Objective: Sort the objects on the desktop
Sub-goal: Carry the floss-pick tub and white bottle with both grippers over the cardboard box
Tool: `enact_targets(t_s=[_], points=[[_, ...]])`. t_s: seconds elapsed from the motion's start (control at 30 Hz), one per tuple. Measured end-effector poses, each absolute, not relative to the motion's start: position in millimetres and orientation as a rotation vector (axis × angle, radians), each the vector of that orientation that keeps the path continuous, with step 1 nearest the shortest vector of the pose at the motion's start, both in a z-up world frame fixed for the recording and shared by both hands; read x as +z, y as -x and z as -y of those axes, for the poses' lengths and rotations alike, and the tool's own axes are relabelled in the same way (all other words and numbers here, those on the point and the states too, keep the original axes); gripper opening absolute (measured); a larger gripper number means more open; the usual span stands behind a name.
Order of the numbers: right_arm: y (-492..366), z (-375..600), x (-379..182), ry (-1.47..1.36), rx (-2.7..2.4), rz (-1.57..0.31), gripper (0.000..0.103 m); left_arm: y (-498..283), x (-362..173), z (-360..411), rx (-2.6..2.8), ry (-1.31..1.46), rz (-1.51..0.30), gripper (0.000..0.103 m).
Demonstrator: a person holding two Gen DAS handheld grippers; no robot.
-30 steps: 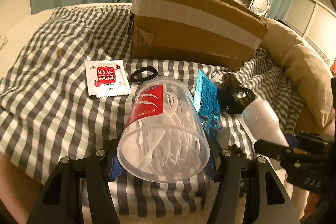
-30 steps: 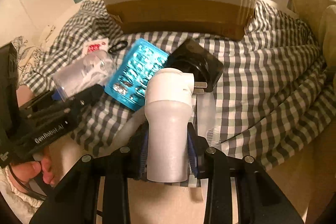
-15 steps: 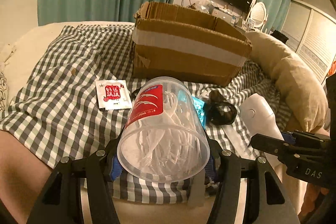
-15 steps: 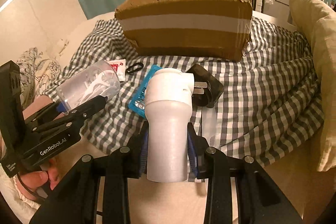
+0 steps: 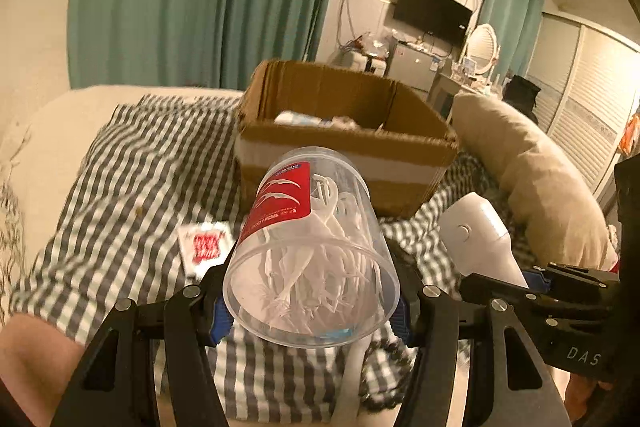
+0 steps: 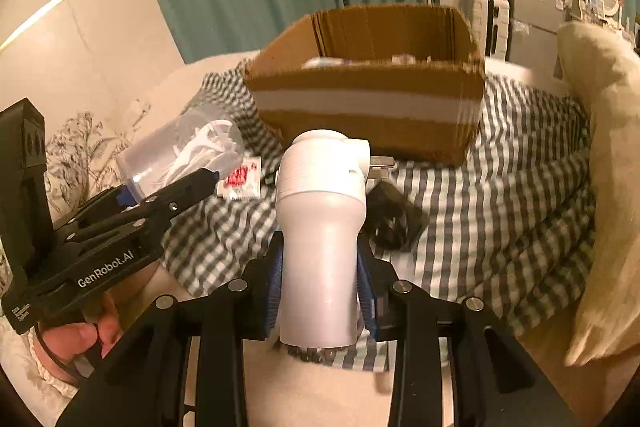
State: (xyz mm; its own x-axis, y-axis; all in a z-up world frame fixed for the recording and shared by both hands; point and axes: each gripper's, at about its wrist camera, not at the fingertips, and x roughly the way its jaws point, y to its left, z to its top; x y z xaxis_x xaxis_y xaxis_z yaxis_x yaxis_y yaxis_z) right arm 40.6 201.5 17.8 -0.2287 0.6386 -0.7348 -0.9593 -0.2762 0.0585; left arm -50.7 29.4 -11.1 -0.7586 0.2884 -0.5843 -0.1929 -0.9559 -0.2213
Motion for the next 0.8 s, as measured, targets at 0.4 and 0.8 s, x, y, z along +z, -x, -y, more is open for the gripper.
enact_targets(t_s=[0.4, 0.8], points=[[-48, -263, 84, 0.665, 1.777, -0.532, 0.032, 121, 40, -64, 2.717, 0.851, 0.124, 0.062], [-47, -375, 102, 0.764, 1.722, -0.415, 0.032, 224, 52, -93, 2.726, 0.828, 0.049, 0.062]])
